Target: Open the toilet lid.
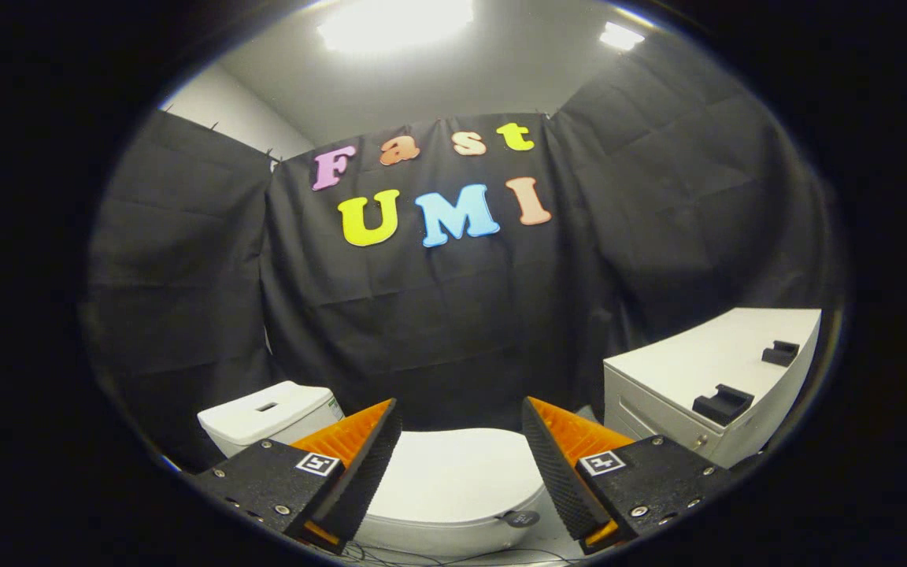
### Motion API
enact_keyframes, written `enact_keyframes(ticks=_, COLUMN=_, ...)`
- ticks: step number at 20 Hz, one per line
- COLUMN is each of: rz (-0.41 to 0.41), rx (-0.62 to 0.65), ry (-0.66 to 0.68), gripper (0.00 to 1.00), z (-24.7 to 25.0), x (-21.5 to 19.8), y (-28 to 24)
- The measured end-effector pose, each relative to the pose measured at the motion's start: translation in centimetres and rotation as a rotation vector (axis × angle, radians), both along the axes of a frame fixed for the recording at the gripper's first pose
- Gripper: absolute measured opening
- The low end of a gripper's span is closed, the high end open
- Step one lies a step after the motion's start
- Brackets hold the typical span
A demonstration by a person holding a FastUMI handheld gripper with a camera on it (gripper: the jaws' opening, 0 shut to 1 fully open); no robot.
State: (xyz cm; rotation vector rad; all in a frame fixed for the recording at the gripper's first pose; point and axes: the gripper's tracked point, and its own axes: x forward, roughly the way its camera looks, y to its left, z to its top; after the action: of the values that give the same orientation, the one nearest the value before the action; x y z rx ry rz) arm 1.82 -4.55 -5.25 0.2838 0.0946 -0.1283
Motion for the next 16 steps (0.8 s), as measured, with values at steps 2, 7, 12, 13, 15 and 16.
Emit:
enact_keyframes(ticks=2, rz=-0.025, rx=0.061, ry=0.010, gripper=0.95, z=-0.9, x=0.6, y=-0.9)
enact_keyframes(ticks=7, rz=-0.083, rx=0.244, ry=0.033, gripper=0.96, z=-5.2, x=1.9, y=-2.5)
enact_keyframes(ticks=12, rz=-0.113, rx=0.391, ry=0.085, gripper=0.96, z=-9.7, x=2.7, y=-3.2)
enact_keyframes(ticks=13, rz=-0.126, rx=0.422, ry=0.094, gripper=0.95, z=-10.6, x=2.8, y=-3.4)
enact_keyframes(ticks=15, rz=-0.159, rx=0.475, ry=0.118, gripper=0.96, z=-12.5, x=2.7, y=-3.6)
enact_keyframes(ticks=16, rz=-0.176, rx=0.497, ry=0.128, gripper=0.96, z=-13.4, x=2.5, y=-3.6)
